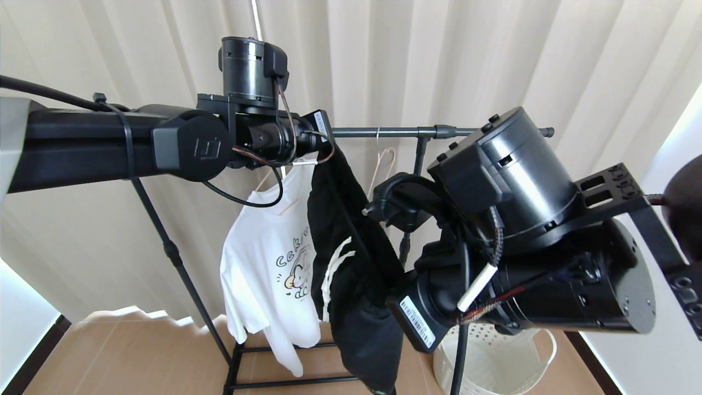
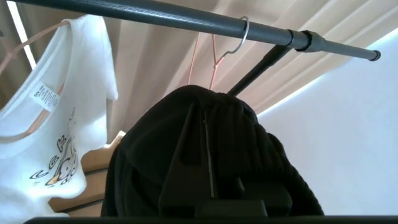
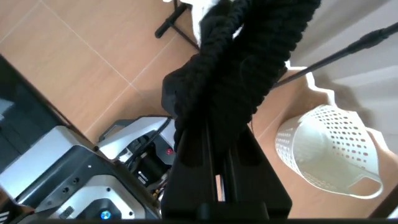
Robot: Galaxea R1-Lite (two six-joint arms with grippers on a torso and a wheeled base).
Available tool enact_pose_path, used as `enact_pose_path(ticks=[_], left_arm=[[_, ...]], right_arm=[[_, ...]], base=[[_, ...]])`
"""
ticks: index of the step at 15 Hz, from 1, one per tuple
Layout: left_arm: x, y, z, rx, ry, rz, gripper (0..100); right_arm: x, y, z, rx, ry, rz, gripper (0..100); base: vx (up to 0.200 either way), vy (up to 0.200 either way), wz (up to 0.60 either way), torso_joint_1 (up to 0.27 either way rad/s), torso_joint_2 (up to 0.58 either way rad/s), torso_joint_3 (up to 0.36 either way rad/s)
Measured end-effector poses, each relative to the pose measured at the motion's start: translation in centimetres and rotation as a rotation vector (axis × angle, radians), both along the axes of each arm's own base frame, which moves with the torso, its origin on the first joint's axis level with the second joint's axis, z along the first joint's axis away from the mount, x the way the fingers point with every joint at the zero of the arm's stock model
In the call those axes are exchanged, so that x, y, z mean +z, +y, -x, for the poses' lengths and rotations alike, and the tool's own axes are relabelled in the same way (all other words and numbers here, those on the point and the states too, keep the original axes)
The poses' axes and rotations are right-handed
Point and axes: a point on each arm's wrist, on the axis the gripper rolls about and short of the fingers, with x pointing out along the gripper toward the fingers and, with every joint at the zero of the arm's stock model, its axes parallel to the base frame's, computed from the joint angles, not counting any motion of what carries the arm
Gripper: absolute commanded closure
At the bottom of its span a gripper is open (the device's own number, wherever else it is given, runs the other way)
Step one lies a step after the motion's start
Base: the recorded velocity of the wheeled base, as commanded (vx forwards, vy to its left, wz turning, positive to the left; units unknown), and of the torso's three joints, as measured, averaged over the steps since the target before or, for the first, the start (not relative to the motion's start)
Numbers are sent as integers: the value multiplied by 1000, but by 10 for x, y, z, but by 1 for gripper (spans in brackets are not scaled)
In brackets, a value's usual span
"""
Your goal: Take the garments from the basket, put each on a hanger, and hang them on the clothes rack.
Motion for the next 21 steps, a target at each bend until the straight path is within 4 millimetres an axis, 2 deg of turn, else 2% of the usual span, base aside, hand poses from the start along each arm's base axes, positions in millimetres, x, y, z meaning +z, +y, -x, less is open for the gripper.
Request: enact_pose_path(ticks=[3,6,8,10,13,16,18,21], left_arm=[[5,18,24,13,119,-70,100],[5,36,57,-17,216,-207,100],[1,40,78,-44,245,-248,100],[-16,39,99,-84,305,-292,100],[-46,21,134,-198,389,-361,100],[-66,-5,169,-325,439,-395,100],[-69,-20,182,-383,412,-375,100],[-73,-30,189,-419,383,-359,100]], right_arm=[[0,-32,-52,-176,-89,73,100],[5,-47,-103,-334,-157,30,100],[7,-52,-133,-440,-169,-41,100],[10,-47,-157,-551,-163,-172,100],[6,-24,-172,-618,-134,-316,100],[8,-3,-180,-673,-108,-485,100],[8,3,-184,-673,-117,-538,100],[5,8,-185,-668,-120,-545,100]], base=[[0,0,0,0,0,0],[0,0,0,0,0,0],[0,0,0,0,0,0],[0,0,0,0,0,0],[0,0,0,0,0,0],[0,0,0,0,0,0],[0,0,0,0,0,0],[0,0,0,0,0,0]])
